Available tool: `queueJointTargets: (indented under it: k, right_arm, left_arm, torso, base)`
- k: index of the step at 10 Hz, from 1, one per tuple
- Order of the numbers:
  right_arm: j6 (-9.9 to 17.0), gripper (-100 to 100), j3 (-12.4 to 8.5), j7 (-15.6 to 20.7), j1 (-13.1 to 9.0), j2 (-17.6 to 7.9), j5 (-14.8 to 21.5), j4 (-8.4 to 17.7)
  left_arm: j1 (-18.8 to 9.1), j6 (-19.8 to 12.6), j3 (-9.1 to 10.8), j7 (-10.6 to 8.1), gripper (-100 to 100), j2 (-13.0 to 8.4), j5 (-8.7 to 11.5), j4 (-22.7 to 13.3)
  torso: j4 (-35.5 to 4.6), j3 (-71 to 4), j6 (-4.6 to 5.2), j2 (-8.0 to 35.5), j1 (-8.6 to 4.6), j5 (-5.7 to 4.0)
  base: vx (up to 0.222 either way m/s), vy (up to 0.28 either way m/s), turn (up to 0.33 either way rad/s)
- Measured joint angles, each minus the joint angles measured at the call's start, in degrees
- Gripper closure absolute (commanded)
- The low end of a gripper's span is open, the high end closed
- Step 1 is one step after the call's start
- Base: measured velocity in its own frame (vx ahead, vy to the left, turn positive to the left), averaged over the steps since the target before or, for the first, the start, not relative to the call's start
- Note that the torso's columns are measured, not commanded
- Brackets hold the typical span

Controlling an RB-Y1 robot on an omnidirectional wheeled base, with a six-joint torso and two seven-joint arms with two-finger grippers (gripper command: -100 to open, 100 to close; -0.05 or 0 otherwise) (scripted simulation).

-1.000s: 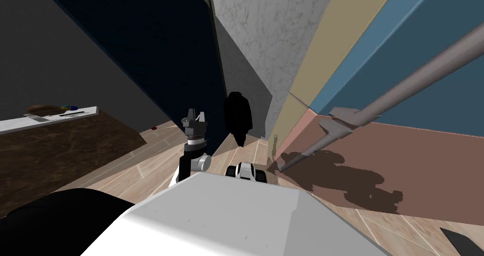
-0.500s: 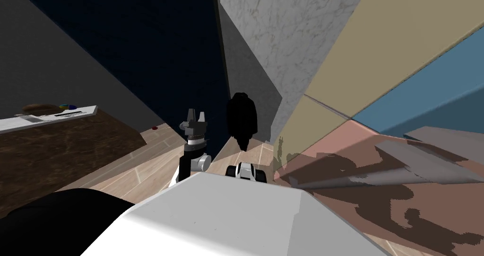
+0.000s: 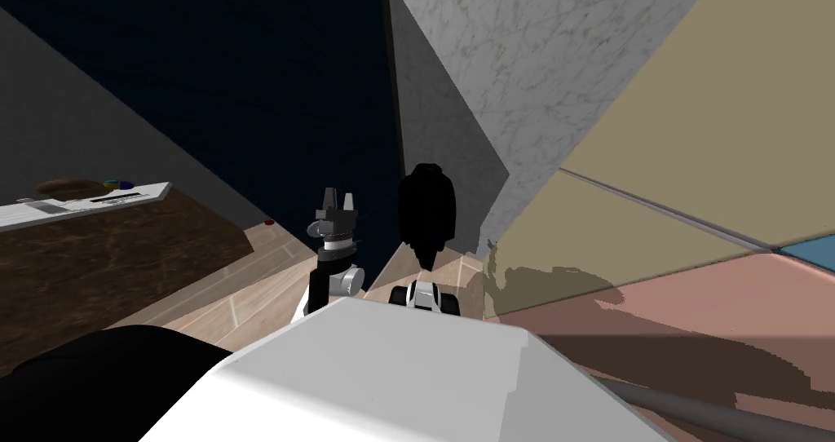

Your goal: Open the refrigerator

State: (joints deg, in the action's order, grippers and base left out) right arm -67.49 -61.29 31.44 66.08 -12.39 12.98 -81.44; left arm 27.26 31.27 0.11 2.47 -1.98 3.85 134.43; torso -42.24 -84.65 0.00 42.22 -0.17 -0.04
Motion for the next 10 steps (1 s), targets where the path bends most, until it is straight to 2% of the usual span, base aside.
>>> queueJointTargets:
  k: [2, 4, 5, 8, 10]
  right_arm:
    - [-1.73, -100, -1.65, 1.05, 0.83, -0.42, 0.25, 2.58]
    - [-4.03, -100, -5.24, 3.12, 2.87, -1.84, 0.85, 6.72]
    - [-4.29, -100, -6.66, 4.33, 3.77, -1.65, 1.45, 7.12]
    - [-6.99, -100, -10.76, 7.45, 5.94, -3.4, 2.49, 11.95]
    - [-7.53, -100, -12.9, 8.98, 7.37, -3.74, 3.17, 12.66]
  left_arm:
    - [-0.02, -0.01, 0.0, 0.0, 0, 0.0, 0.0, -0.01]
    - [0.0, 0.0, 0.0, 0.0, 0, 0.0, 0.0, -0.01]
    - [0.0, 0.0, 0.0, 0.0, 0, 0.0, 0.0, 0.0]
    - [-0.01, 0.0, 0.0, 0.0, 0, 0.0, 0.0, 0.0]
    - [-0.01, -0.01, 0.0, 0.0, 0, 0.0, 0.0, -0.01]
  torso:
    - [-0.19, 0.38, 0.01, 0.47, 0.02, -0.04]
    - [0.08, -0.17, -0.01, -0.34, 0.4, 0.12]
    - [0.07, -0.14, 0.0, -0.24, 0.32, 0.1]
    - [-0.1, 0.2, 0.0, 0.23, 0.03, -0.01]
    - [-0.05, 0.09, -0.07, 0.08, 0.17, 0.04]
  base:
    - [0.131, 0.095, 0.069]
    - [0.248, 0.147, 0.066]
    - [0.221, 0.142, 0.053]
    - [0.185, 0.107, 0.04]
    - [0.144, 0.09, 0.048]
